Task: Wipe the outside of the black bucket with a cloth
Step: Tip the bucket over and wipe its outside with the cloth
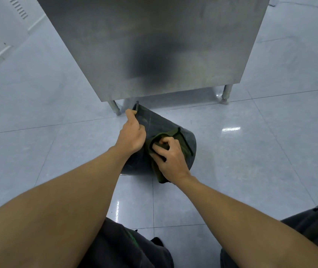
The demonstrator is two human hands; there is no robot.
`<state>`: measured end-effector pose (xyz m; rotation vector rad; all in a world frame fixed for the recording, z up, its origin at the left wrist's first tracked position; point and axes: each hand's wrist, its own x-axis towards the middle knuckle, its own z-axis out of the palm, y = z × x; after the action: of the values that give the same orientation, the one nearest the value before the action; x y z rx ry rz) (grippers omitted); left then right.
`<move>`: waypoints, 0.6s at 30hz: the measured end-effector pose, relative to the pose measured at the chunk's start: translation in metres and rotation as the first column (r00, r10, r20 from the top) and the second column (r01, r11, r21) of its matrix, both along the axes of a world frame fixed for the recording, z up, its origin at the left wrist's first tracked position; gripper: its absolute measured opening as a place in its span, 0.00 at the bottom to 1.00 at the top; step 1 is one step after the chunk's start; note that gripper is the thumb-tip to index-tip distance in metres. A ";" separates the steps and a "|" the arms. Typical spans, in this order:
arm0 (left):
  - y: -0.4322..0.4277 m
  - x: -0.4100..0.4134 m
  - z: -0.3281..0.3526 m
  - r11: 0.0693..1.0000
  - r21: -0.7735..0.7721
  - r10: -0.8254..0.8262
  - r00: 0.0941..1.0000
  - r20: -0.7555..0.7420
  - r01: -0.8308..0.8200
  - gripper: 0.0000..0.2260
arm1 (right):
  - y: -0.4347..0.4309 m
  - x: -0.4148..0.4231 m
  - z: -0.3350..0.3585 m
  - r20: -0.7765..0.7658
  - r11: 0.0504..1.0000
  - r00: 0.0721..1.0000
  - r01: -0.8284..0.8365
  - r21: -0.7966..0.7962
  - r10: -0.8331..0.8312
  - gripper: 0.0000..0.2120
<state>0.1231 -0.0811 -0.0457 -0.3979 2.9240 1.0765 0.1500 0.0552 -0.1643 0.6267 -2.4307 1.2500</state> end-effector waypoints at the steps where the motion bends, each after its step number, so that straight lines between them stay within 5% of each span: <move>1: 0.000 -0.001 0.000 1.000 0.018 0.007 1.000 -0.003 -0.007 0.16 | 0.000 -0.004 0.002 0.054 0.997 0.998 0.049 -0.059 -0.046 0.12; 4: 0.003 0.000 -0.002 0.998 0.058 0.018 1.000 -0.018 -0.017 0.17 | 0.006 -0.025 0.008 0.224 0.965 0.961 0.201 -0.167 -0.161 0.13; 10: -0.008 0.002 -0.002 0.997 0.031 0.069 0.998 0.015 -0.069 0.19 | 0.015 -0.007 -0.008 0.002 0.990 1.000 0.015 0.141 -0.016 0.11; 15: 0.000 0.007 0.000 0.995 -0.100 0.032 0.998 0.050 -0.026 0.29 | 0.006 -0.012 -0.003 0.106 0.977 0.976 0.175 0.125 -0.189 0.13; 18: 0.008 0.010 0.001 0.998 0.013 0.061 0.997 0.054 -0.061 0.30 | 0.005 -0.014 0.002 0.163 0.972 0.961 0.211 0.101 -0.225 0.15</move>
<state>0.1327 -0.0726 -0.0451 -0.5105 2.8737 1.0754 0.1362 0.0599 -0.1628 0.2682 -2.6202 1.1622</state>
